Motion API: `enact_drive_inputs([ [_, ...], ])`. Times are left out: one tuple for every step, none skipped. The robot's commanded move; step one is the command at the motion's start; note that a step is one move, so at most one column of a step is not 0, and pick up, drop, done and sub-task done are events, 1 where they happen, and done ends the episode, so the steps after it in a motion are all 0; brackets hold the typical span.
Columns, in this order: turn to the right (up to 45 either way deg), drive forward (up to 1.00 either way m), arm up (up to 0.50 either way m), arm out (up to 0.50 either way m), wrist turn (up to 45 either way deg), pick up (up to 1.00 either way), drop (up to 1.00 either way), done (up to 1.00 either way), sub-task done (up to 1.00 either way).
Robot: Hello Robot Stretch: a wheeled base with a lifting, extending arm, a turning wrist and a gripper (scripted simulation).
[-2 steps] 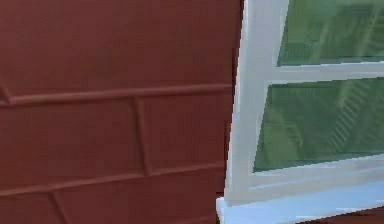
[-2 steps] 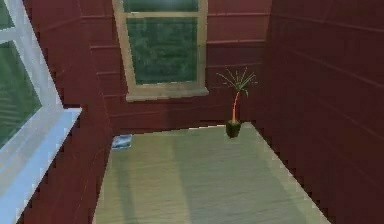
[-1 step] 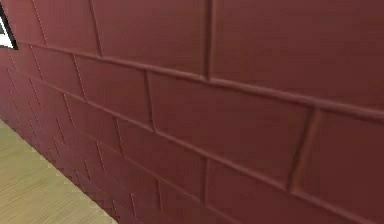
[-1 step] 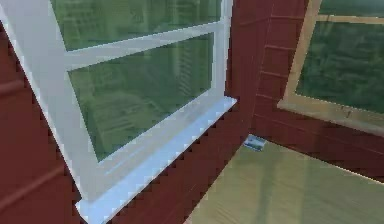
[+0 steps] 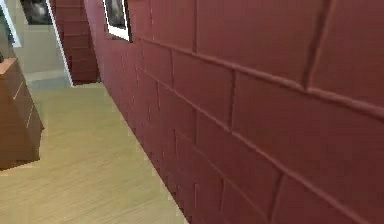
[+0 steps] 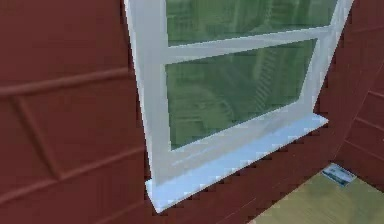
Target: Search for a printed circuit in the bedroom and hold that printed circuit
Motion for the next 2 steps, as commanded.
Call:
enact_drive_inputs([
  [0.0,0.30,0.00,0.00,0.0,0.00,0.00,0.00,0.00],
  [-30.0,0.00,0.00,0.00,0.0,0.00,0.00,0.00,0.00],
])
